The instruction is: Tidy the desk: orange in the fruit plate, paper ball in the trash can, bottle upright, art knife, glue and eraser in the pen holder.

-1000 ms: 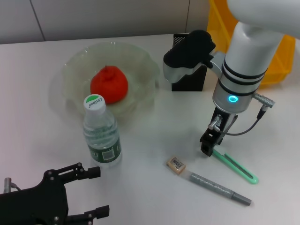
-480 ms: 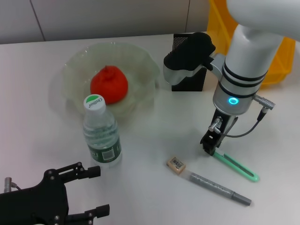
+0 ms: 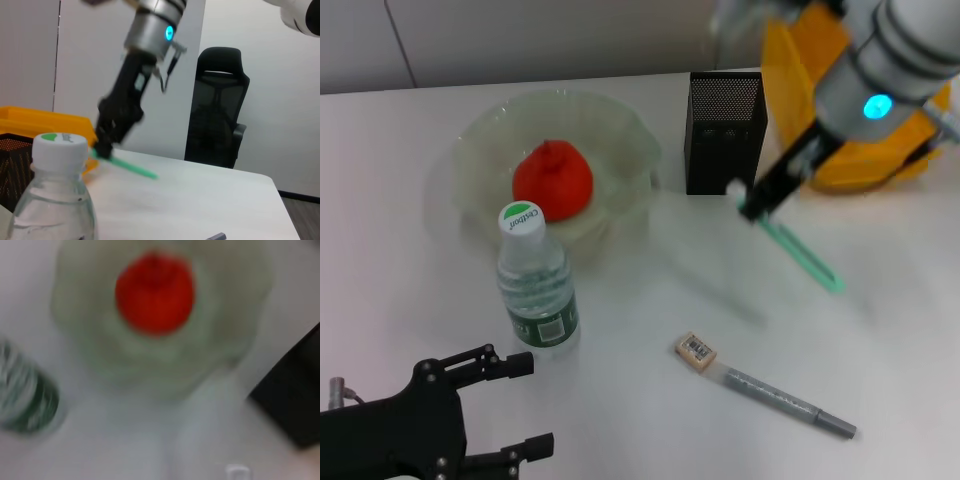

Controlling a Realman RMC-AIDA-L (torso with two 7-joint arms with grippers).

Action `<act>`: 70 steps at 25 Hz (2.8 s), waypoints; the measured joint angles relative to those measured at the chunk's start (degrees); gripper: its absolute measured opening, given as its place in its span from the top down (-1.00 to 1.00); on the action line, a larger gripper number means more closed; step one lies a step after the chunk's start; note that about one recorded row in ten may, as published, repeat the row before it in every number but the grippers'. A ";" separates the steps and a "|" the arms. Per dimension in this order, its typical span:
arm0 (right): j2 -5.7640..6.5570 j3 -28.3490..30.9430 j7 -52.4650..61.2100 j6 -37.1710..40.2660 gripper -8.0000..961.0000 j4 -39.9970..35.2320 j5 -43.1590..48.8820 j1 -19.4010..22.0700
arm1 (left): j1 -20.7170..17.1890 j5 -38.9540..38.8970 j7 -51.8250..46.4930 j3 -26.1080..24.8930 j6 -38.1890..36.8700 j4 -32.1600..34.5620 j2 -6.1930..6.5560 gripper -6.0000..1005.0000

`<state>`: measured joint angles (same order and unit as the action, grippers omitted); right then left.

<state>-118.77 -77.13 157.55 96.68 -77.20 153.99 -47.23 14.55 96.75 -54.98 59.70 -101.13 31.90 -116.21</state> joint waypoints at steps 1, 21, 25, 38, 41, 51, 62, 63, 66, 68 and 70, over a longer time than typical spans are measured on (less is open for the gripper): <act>0.09 1.47 -0.62 -0.06 0.62 -2.68 0.02 0.46 | 0.02 -0.01 0.00 0.00 0.05 0.00 -0.04 -0.57; -0.50 2.71 -16.51 -34.37 0.62 -4.00 -3.29 6.83 | 0.11 -0.12 0.04 -1.52 0.66 -0.05 -0.80 -0.57; -0.50 2.64 -20.84 -38.91 0.62 -0.08 -8.87 7.17 | 0.22 -0.15 0.02 -1.52 0.87 -0.08 -1.05 -0.57; -0.42 1.19 -27.00 -46.14 0.61 9.01 -14.35 6.86 | 0.48 -0.34 -0.20 -1.52 1.45 -0.49 -1.13 -0.57; -0.40 1.66 -30.00 -46.33 0.61 10.60 -18.22 7.00 | 0.62 -0.35 -0.09 -1.52 1.47 -0.62 -1.13 -0.57; -0.41 2.93 -30.38 -45.27 0.19 10.59 -19.80 7.25 | 0.84 -0.39 -0.04 -1.52 1.47 -0.61 -1.12 -0.57; -0.29 4.29 -13.81 -19.14 -0.41 -7.67 -9.54 6.33 | 1.22 -0.43 -0.04 -1.52 1.46 -0.61 -1.13 -0.57; -0.32 4.14 -12.29 -16.05 -0.41 -8.37 -8.20 5.49 | 1.22 -0.43 -0.04 -1.52 1.46 -0.61 -1.13 -0.57; -0.38 3.60 -8.80 -8.97 -0.40 -8.39 -6.44 3.02 | 1.40 -0.42 -0.04 -1.52 1.45 -0.61 -1.13 -0.57; -0.38 3.30 -6.83 -5.05 -0.40 -7.31 -5.49 1.46 | 1.46 -0.40 -0.04 -1.52 1.43 -0.61 -1.13 -0.57; -0.43 2.68 -5.39 -1.82 -0.40 -5.63 -4.78 -0.03 | 1.54 -0.30 -0.04 -1.52 1.41 -0.61 -1.13 -0.57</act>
<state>-119.20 -74.45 152.16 94.87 -82.83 149.21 -47.26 16.09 96.45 -55.01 58.19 -99.72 31.29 -117.33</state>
